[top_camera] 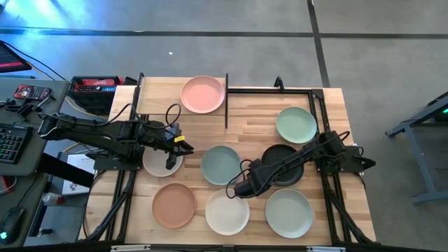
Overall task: Place and stack plates onto a shelf
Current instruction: Stack the black plate into the light orange plate on the shelf
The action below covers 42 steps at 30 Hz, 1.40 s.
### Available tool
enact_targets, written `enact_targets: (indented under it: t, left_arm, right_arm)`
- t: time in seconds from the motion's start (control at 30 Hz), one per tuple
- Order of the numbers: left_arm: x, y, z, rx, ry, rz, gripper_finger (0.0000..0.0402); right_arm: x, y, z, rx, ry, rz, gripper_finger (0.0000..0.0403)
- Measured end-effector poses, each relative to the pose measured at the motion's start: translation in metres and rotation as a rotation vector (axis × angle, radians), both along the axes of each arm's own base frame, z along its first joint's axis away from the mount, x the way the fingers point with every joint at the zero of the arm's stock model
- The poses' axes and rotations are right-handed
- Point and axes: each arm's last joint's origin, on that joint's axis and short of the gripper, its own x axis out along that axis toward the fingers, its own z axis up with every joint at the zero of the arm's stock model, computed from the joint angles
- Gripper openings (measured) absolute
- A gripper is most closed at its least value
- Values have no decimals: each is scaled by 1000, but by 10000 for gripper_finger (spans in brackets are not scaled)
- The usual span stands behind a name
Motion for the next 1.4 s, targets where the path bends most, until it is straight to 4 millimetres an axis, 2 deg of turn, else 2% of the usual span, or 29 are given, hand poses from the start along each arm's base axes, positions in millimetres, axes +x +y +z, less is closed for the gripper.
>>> enact_targets:
  t: [0.43,0.53,0.7,0.87,1.1,1.4]
  left_arm:
    - [0,0,0,-1,0,0,60]
    - [0,0,0,-1,0,0,60]
    - [0,0,0,0,0,1,60]
    - [0,0,0,4,0,8,60]
    - [0,0,0,58,-4,-19,60]
    - [1,0,-1,45,3,-12,60]
  right_arm:
    - [-10,-4,-20,-4,30,1,81]
    - [-12,-5,-23,-6,37,-1,66]
    - [-12,-5,-25,-2,27,-1,12]
    - [-12,-5,-24,4,28,-12,7]
    - [0,0,-7,30,-18,-12,1]
    - [16,4,36,-53,-99,11,0]
